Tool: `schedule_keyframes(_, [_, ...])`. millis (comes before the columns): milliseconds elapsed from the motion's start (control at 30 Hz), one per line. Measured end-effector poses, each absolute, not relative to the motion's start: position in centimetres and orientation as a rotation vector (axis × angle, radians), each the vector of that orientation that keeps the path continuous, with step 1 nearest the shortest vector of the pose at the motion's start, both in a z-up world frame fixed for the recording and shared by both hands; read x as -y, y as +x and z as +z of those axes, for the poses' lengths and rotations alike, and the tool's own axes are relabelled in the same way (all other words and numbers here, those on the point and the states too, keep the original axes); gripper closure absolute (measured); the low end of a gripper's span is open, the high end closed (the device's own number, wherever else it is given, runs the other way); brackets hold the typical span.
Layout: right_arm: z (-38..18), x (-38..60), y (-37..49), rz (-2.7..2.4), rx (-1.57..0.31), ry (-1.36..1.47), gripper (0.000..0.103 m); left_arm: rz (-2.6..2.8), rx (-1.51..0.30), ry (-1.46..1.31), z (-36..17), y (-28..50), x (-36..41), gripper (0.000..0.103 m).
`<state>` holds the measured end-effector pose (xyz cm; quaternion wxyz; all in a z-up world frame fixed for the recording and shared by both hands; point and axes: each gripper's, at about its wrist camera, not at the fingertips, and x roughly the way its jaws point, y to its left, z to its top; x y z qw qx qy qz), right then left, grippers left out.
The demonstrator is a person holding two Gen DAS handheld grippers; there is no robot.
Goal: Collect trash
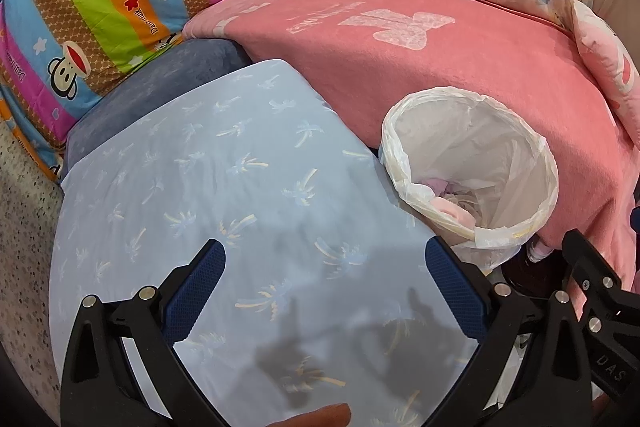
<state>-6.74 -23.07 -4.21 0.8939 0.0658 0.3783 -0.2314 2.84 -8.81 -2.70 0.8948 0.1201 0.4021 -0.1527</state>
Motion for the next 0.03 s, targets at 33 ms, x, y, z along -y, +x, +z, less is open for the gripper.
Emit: schedule_keyframes(33, [-4.26,22.94,-6.74,-0.481,-0.785,0.135,0.006,-0.32,-0.834,0.253,-2.71,2.83,8.91,0.007])
